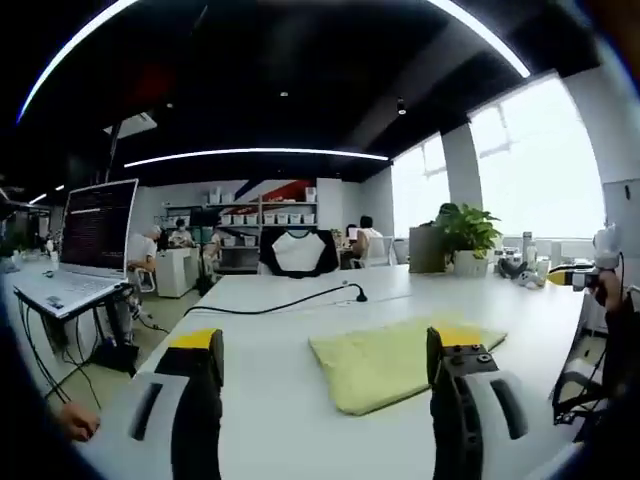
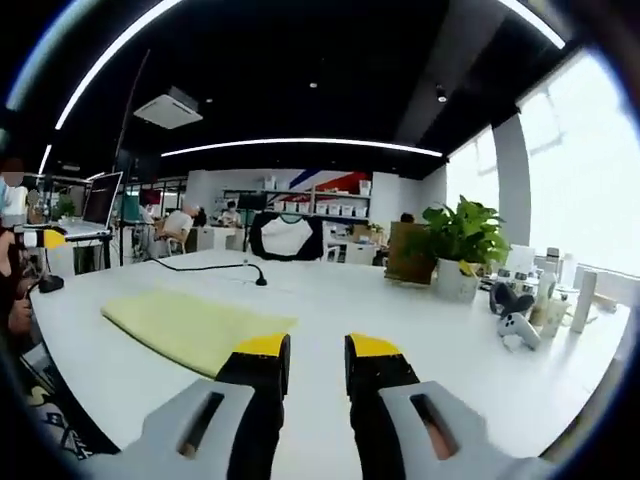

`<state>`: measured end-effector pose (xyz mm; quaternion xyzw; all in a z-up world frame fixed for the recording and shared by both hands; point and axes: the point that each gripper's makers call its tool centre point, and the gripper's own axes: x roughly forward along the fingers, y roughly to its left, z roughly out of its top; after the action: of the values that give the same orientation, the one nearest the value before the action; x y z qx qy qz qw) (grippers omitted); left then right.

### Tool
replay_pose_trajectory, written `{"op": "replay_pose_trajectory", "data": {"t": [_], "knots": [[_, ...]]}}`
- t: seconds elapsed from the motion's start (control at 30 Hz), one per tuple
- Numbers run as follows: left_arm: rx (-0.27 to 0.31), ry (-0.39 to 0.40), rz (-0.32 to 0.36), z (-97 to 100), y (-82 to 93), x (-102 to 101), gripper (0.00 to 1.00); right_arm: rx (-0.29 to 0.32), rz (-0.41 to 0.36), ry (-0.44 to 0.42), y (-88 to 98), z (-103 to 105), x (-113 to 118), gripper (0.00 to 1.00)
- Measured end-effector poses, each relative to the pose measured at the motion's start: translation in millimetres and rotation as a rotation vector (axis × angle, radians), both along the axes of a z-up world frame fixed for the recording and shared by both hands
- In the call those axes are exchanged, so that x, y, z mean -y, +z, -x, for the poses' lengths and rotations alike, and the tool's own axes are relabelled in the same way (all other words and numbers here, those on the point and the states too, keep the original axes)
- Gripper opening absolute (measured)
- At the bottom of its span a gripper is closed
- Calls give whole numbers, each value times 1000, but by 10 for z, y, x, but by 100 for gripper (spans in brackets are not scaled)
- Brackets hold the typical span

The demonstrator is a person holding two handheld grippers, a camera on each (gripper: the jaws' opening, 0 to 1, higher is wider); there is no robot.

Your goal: Fold the garment on the visible template until the final outline fits inside the template.

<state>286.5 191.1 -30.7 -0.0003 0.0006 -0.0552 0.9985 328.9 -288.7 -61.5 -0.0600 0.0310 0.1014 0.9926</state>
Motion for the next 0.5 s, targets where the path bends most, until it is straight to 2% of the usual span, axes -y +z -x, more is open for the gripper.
{"op": "replay_pose_trajectory", "data": {"t": [0.1, 0.17, 0.3, 0.33, 0.43, 0.5], "knots": [[-9, -23, 46, 38, 21, 21, 100, -12, -9, -22, 18, -12, 50, 30], [7, -38, 60, 51, 55, 39, 100, -4, -7, -38, 38, -29, 72, 42], [-9, -18, 89, 58, 88, 6, 100, -21, 10, -40, 23, -64, 46, 70], [-7, -9, 83, 69, 110, -7, 100, -10, 21, -41, 37, -76, 43, 80], [7, 8, 43, 121, 179, -12, 100, 22, 60, -53, 103, -88, 70, 100], [15, 11, 5, 152, 222, 32, 100, 13, 81, -68, 101, -67, 113, 99]]}}
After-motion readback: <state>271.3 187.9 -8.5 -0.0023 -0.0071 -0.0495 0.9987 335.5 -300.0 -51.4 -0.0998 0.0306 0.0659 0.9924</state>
